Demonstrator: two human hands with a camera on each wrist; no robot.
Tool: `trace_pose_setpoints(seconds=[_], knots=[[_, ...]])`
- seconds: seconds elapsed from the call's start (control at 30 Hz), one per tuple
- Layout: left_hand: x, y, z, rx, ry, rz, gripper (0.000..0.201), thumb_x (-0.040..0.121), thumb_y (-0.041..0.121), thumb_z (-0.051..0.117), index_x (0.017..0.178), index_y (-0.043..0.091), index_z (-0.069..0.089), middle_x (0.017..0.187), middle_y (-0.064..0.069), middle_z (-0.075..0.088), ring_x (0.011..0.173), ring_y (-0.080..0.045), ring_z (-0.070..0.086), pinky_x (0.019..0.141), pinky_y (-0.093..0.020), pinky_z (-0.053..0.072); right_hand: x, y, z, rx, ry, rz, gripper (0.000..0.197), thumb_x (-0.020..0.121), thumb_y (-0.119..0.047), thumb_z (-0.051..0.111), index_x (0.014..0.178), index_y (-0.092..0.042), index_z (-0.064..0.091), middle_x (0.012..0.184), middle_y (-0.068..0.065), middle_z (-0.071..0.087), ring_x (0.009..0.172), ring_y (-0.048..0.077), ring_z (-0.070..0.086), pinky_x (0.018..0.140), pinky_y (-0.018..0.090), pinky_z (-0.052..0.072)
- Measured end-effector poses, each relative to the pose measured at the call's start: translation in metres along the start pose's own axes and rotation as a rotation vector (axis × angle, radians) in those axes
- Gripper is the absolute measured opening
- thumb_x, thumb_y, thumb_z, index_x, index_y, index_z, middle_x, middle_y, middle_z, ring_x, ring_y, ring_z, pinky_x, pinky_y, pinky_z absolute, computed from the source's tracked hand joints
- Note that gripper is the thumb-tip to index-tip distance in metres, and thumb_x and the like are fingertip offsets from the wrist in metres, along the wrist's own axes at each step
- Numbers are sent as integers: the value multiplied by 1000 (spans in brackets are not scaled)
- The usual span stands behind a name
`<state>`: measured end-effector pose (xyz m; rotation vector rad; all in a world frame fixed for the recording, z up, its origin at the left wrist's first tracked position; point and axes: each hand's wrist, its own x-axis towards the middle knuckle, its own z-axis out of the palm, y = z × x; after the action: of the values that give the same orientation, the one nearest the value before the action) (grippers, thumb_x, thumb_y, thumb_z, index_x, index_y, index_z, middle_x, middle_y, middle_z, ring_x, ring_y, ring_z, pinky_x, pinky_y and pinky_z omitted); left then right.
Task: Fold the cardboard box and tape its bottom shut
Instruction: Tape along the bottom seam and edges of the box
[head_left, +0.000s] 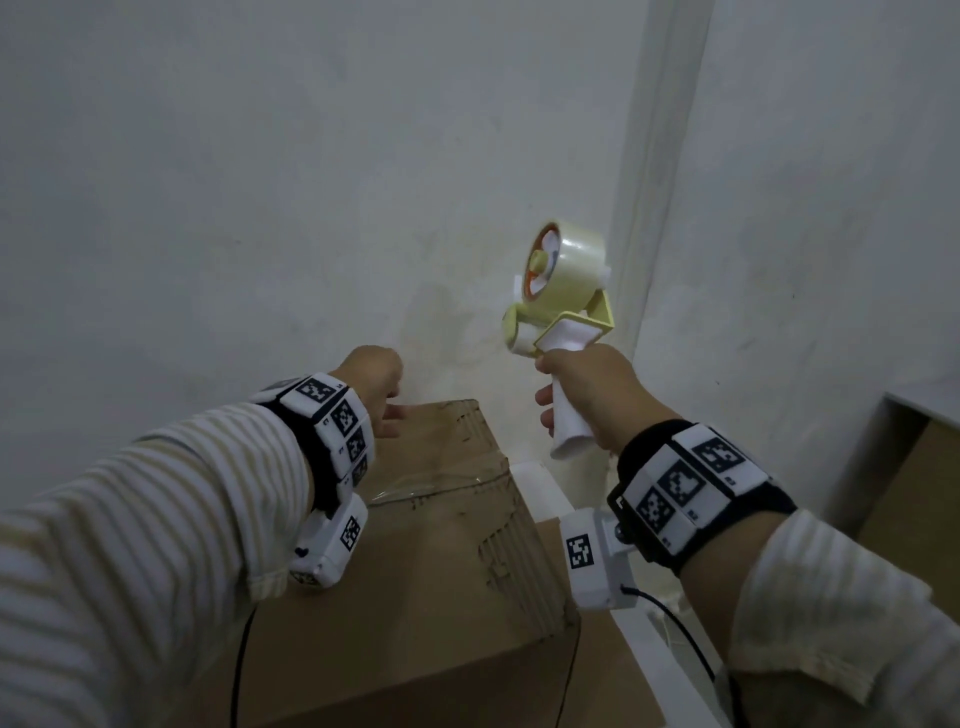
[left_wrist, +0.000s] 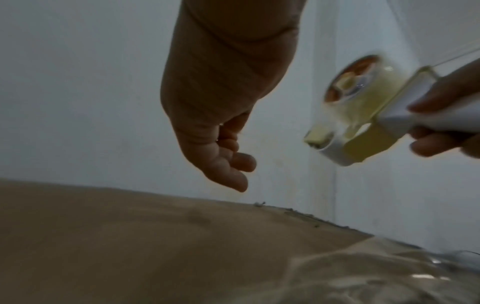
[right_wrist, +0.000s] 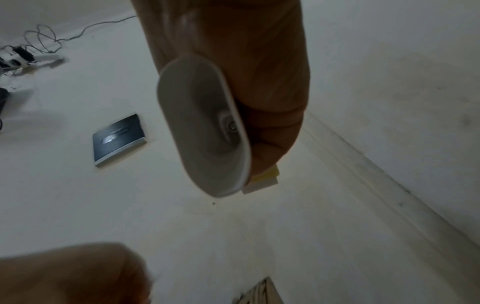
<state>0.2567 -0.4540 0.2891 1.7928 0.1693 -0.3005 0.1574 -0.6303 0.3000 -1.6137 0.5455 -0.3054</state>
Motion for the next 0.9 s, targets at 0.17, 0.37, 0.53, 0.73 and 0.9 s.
trace_pose_setpoints(seconds=[0.17, 0.37, 0.53, 0.73, 0.9], knots=[[11, -7, -26, -7, -7, 44, 22, 98, 25, 41, 92, 10, 55, 85, -6, 48, 61, -21, 45, 57, -32, 42, 8, -9, -18, 35, 30, 16, 22, 90, -15, 55, 106, 1, 52, 72, 18, 56, 50, 27, 51, 47, 28, 45], [-3, 1, -5, 183, -166, 124, 31, 95, 32, 47, 77, 13, 64, 76, -1, 55, 61, -17, 46, 61, -27, 40, 1, -2, -5, -81, -37, 7, 25, 86, -17, 59, 104, 1, 57, 71, 18, 60, 46, 26, 54, 51, 31, 47], [-11, 2, 11, 267, -242, 209, 19, 91, 17, 59, 74, 7, 61, 63, -4, 54, 53, -14, 45, 54, -24, 40, -6, 2, 1, -113, -82, -19, 26, 86, -16, 59, 107, -1, 56, 73, 18, 62, 48, 25, 56, 51, 30, 49], [-16, 4, 16, 401, -252, 250, 26, 88, 0, 57, 63, 3, 52, 60, -10, 47, 50, -18, 41, 50, -23, 39, -14, 2, 4, -129, -107, -25, 26, 85, -15, 60, 107, -4, 55, 74, 17, 62, 50, 25, 57, 51, 29, 50], [-17, 3, 19, 529, -290, 230, 34, 82, -13, 48, 60, 11, 40, 69, -12, 42, 59, -21, 38, 55, -28, 31, -16, -1, 5, -137, -94, -40, 25, 85, -14, 60, 107, -3, 55, 73, 17, 62, 49, 25, 56, 51, 29, 50]])
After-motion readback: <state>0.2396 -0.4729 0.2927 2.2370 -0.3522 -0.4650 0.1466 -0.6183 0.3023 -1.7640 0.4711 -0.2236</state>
